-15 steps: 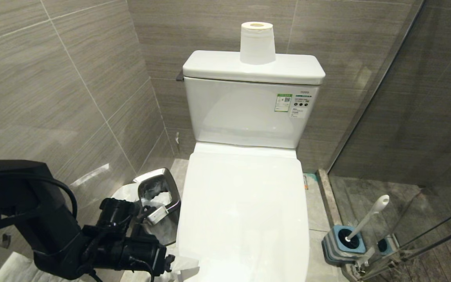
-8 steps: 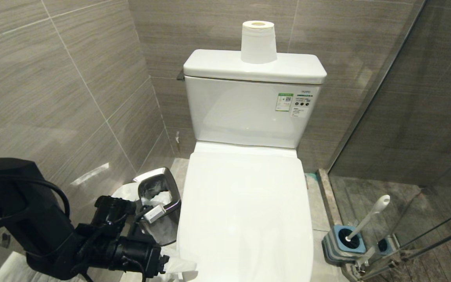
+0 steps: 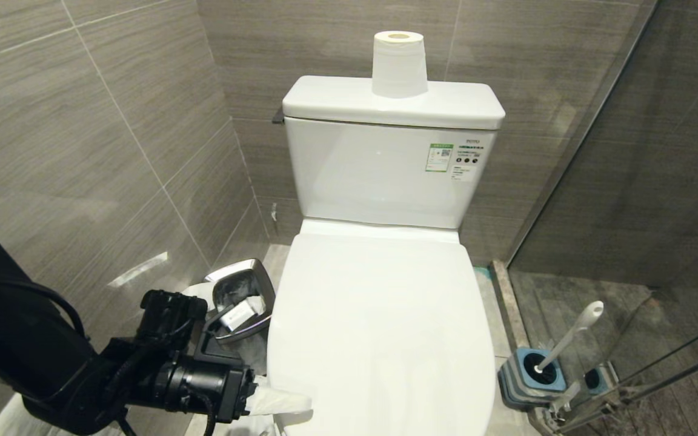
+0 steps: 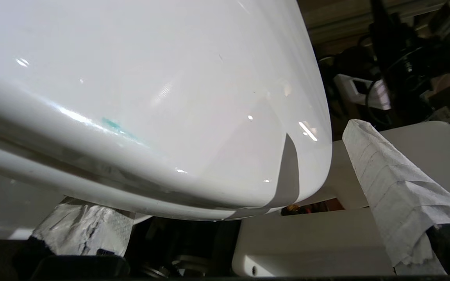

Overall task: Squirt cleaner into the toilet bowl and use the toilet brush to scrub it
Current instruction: Use the left hand to lift the toilet lid slightly

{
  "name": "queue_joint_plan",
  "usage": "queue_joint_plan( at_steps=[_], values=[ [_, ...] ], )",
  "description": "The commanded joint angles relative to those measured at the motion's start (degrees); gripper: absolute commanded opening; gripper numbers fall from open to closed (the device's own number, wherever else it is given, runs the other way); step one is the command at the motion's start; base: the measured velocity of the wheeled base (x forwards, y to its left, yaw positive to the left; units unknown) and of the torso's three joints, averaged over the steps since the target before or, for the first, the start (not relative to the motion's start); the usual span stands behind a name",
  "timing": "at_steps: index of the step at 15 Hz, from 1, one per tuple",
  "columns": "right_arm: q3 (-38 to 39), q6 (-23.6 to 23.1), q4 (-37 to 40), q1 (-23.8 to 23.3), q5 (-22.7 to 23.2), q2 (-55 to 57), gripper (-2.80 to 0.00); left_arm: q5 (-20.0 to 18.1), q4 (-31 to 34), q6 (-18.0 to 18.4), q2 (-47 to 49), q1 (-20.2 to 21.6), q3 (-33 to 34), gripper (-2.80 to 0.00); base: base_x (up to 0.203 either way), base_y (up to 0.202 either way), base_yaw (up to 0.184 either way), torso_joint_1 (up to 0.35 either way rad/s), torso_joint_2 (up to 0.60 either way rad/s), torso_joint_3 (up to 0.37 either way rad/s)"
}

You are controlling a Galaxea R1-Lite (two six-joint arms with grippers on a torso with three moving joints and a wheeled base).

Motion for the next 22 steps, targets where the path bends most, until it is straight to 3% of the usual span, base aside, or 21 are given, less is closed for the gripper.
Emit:
queue_joint_plan(
  at_steps=[1, 7, 16, 22],
  values=[
    [0.0, 0.0, 0.0, 0.1, 0.0, 0.0, -2.80, 0.3, -0.1, -1.1, -2.0, -0.5, -0.2, 0.00, 0.000, 0.000, 0.000, 0.000, 0.00, 0.000],
    [0.0, 0.0, 0.0, 0.1, -0.1, 0.0, -2.80, -0.6, 0.2, -1.5, -5.5, -0.4, 0.0, 0.00, 0.000, 0.000, 0.000, 0.000, 0.00, 0.000],
    [0.0, 0.0, 0.0, 0.1, -0.1, 0.0, -2.80, -2.1, -0.1, -9.7, -14.0, -2.5, -0.6, 0.00, 0.000, 0.000, 0.000, 0.000, 0.00, 0.000],
    [0.1, 0.0, 0.0, 0.1, 0.0, 0.0, -2.80, -2.0, -0.4, -11.7, -17.6, -3.6, -2.7, 0.00, 0.000, 0.000, 0.000, 0.000, 0.00, 0.000]
  ],
)
